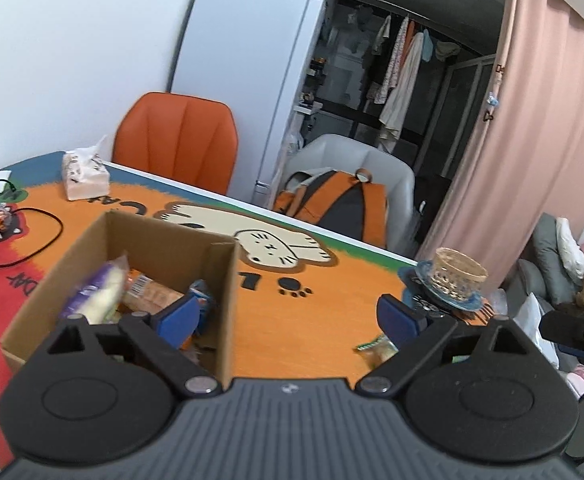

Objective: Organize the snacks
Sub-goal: 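Move both open tools back from the box to the remaining snacks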

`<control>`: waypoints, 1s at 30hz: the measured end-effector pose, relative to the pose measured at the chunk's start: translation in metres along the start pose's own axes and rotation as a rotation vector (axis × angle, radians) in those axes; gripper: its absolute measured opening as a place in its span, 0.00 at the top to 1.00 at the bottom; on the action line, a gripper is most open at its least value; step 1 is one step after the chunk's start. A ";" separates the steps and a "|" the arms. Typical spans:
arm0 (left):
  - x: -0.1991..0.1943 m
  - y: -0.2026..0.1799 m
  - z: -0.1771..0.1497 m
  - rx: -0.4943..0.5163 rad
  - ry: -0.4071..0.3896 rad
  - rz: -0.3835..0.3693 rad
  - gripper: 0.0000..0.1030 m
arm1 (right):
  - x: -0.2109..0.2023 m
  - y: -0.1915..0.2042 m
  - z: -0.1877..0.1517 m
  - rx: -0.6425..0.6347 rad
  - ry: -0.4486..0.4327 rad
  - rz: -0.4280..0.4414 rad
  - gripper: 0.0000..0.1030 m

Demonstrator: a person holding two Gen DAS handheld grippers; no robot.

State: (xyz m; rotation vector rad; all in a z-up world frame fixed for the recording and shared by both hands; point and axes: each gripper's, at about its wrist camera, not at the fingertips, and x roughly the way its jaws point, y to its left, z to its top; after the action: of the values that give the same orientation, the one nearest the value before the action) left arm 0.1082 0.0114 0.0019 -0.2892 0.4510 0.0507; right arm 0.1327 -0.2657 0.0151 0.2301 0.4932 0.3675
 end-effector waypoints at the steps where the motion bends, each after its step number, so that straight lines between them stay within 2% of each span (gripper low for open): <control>1: 0.000 -0.003 -0.001 0.004 0.005 -0.004 0.08 | -0.003 -0.004 0.000 0.008 -0.002 -0.004 0.00; 10: -0.001 -0.030 -0.008 0.052 0.023 -0.035 0.08 | -0.017 -0.028 -0.005 0.042 -0.015 -0.010 0.00; 21: 0.013 -0.053 -0.013 0.077 0.042 -0.057 0.08 | -0.006 -0.052 -0.013 0.071 -0.004 -0.019 0.00; 30: 0.042 -0.072 -0.021 0.082 0.079 -0.045 0.08 | 0.011 -0.070 -0.018 0.067 0.026 -0.021 0.10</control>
State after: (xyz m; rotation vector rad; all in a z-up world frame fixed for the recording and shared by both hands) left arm 0.1450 -0.0643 -0.0150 -0.2214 0.5235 -0.0234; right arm 0.1524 -0.3225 -0.0259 0.2855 0.5334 0.3337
